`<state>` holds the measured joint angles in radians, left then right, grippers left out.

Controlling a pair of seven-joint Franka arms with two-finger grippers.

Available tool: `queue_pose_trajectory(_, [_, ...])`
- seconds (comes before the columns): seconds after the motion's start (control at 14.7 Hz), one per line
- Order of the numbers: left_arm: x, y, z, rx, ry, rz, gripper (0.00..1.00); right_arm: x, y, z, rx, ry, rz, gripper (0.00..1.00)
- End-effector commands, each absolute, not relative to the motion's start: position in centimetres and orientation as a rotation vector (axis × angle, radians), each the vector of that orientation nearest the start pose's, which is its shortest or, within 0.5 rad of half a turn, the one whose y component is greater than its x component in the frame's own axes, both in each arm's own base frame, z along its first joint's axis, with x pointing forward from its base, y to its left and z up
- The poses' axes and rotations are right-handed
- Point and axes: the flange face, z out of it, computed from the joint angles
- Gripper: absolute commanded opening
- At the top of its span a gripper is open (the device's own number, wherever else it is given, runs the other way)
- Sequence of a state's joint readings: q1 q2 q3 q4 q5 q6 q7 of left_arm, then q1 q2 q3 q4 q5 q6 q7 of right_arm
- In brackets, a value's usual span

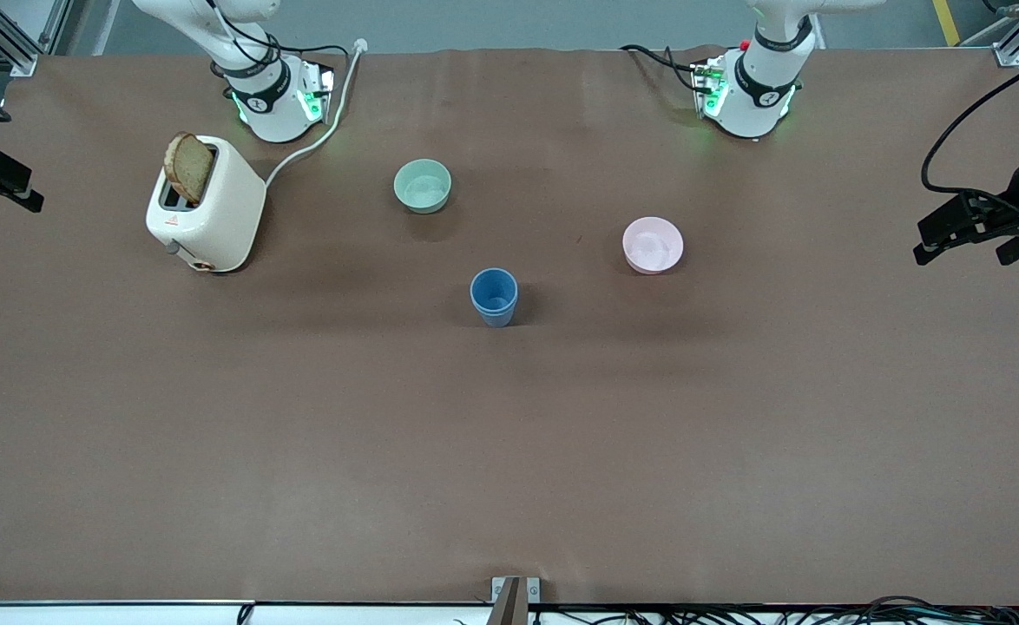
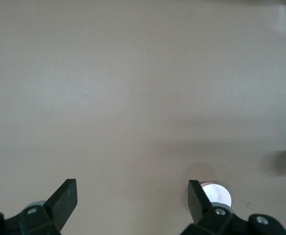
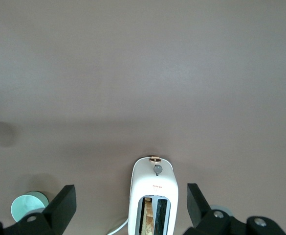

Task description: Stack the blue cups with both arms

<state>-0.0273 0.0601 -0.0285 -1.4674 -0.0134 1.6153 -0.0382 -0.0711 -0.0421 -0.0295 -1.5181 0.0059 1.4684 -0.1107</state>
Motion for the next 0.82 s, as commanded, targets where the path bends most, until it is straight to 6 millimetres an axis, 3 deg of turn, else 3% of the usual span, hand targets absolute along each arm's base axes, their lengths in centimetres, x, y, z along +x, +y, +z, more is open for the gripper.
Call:
queue_pose_trajectory(0.0, [57.13,-3.49,65.22,-3.148,0.017,-0.135,1.00,52.61,-5.54,66.19,-3.155,-0.007,0.014,1.00])
queue_pose_trajectory(0.75, [56.63,-4.09,64.93,-3.151,0.037,-0.074,1.00,52.58,-6.08,66.36,-3.161,0.013,0.006,1.00])
